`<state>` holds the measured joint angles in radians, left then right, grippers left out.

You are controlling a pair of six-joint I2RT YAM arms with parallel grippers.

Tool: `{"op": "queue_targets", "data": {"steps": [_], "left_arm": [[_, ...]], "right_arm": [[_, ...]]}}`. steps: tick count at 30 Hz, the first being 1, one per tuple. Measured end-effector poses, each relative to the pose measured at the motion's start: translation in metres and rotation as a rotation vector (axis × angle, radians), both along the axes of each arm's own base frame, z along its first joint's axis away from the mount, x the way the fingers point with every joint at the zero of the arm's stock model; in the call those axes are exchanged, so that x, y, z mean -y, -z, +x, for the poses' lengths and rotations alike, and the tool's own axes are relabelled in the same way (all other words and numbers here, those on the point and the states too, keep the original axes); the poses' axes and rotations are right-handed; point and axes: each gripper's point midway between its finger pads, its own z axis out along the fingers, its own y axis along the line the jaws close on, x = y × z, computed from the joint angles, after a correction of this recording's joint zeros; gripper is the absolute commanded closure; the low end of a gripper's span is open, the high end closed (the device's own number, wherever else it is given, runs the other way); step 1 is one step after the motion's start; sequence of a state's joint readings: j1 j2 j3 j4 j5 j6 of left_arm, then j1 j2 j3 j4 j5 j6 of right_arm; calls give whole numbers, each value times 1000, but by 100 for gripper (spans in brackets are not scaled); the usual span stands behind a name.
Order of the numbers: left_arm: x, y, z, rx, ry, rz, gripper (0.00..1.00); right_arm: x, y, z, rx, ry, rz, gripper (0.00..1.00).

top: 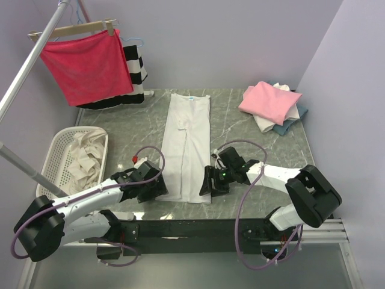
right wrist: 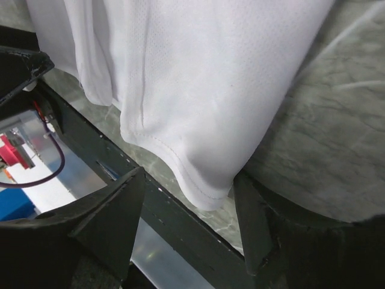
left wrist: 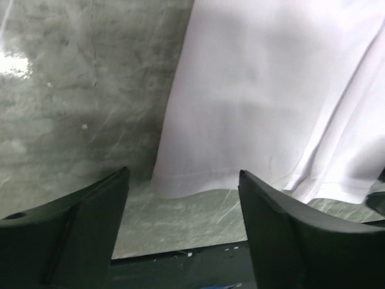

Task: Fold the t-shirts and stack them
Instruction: Grab the bottom of the folded rectangular tshirt with both arms

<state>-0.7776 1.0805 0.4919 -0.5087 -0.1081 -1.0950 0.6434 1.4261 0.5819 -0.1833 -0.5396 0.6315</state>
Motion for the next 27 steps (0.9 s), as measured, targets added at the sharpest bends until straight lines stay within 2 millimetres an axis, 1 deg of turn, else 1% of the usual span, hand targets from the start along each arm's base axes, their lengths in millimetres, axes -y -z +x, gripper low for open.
{"op": "queue_targets", "data": {"steps": [2, 3, 5, 6, 7, 8, 9, 11, 12, 13, 14, 15, 16, 17, 18, 19, 20, 21, 27], "left_arm": [[2, 0, 2, 16, -1, -11, 30], [3, 0, 4, 26, -1, -16, 34], [4, 0, 6, 38, -3, -26, 38], [6, 1, 8, 46, -2, -33, 43], [6, 1, 8, 51, -2, -37, 45], [8, 2, 10, 59, -1, -45, 48], [8, 2, 10, 64, -2, -51, 55], [10, 3, 12, 75, -3, -63, 61], [9, 5, 11, 78, -1, -64, 67], [9, 5, 11, 82, 0, -69, 70], [9, 6, 11, 86, 1, -72, 73], [9, 7, 10, 85, -2, -74, 81], [8, 7, 10, 87, 0, -78, 85], [8, 8, 9, 88, 1, -80, 89], [8, 8, 8, 86, 0, -83, 96], [7, 8, 7, 86, 3, -86, 99], [8, 8, 6, 86, 5, -91, 99], [8, 8, 5, 85, 7, -94, 99], [13, 7, -6, 68, 44, -106, 99]], "right_arm": [[-3, 1, -1, -6, -4, 5, 34], [-4, 1, -2, -8, -4, 6, 35], [-5, 1, -2, -10, -3, 7, 36], [-5, 1, -2, -11, -2, 6, 37], [-5, 2, -2, -13, 0, 5, 37], [-5, 2, -2, -17, 3, 5, 39], [-5, 2, -2, -21, 5, 5, 42], [-5, 3, -2, -24, 7, 3, 46], [-5, 4, -3, -27, 8, 1, 49], [-5, 5, -3, -31, 11, 0, 51], [-5, 5, -3, -32, 11, -1, 57], [-5, 6, -3, -35, 13, -2, 62], [-4, 8, -4, -35, 15, -5, 67], [-3, 9, -5, -38, 16, -9, 77], [-2, 11, -6, -42, 17, -14, 84], [-1, 13, -7, -44, 19, -22, 89], [0, 14, -7, -45, 19, -28, 98], [1, 16, -7, -45, 21, -36, 100], [6, 18, -8, -44, 24, -72, 100]]}}
